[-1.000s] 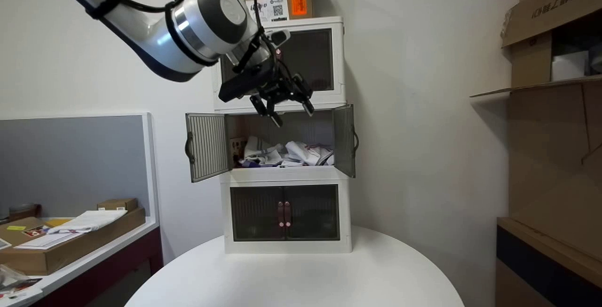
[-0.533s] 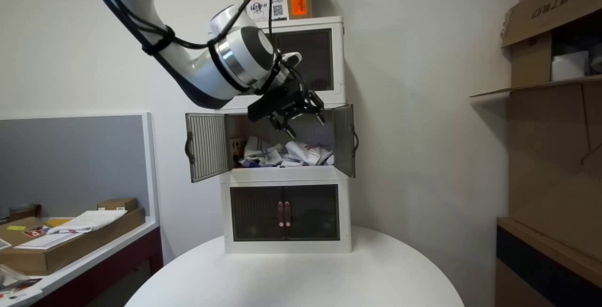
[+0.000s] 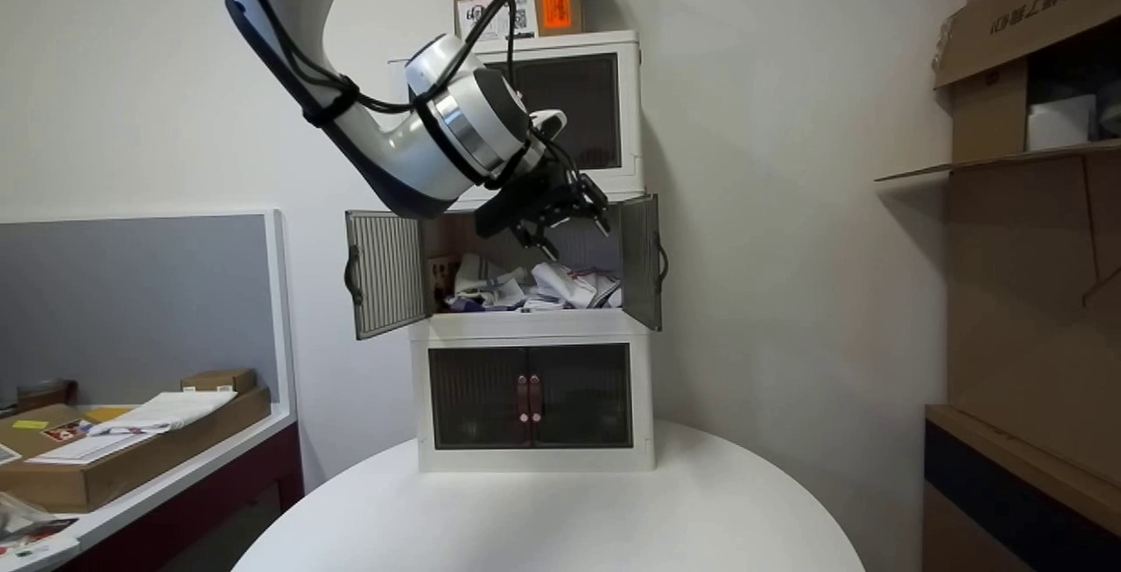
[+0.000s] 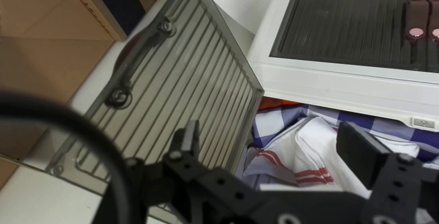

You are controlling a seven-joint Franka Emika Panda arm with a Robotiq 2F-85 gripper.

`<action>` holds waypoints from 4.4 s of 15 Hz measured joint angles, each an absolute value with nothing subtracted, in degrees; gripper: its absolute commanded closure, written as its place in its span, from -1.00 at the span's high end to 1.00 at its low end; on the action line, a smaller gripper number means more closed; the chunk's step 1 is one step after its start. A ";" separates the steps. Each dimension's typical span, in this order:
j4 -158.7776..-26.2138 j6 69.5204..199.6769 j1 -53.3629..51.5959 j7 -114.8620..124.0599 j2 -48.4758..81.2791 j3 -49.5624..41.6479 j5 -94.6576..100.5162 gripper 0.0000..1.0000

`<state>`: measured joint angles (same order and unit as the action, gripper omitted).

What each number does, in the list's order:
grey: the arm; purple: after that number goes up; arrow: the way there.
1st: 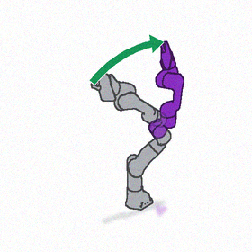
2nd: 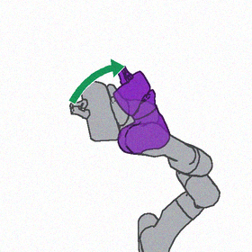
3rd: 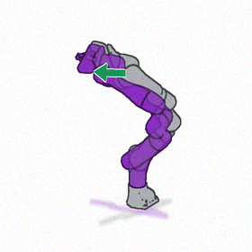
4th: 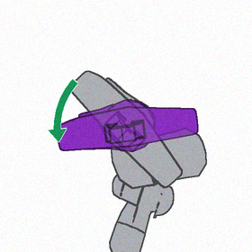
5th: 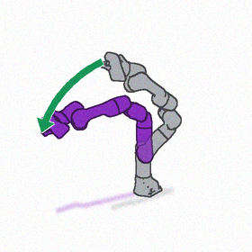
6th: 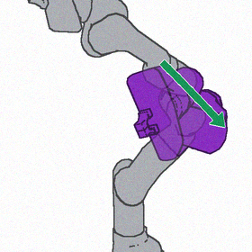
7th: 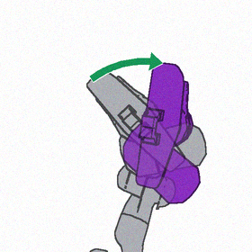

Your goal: Remove the towel from the drawer

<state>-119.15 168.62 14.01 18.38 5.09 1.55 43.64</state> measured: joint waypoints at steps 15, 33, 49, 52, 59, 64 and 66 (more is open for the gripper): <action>-116.64 174.21 12.31 12.89 14.53 7.51 41.95 1.00; -89.32 177.26 3.39 13.58 33.84 -1.82 47.88 1.00; -81.51 180.04 -0.60 33.09 42.05 -7.33 42.10 1.00; -81.50 180.04 -0.36 35.70 42.62 -7.07 38.80 1.00; -81.36 180.04 -0.16 37.54 43.25 -6.71 36.61 1.00; -80.68 180.03 1.83 37.54 44.10 -5.09 34.72 1.00; -79.96 180.01 3.05 37.54 44.57 -4.03 34.02 1.00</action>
<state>-79.96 180.01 3.05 37.54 44.57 -4.03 34.02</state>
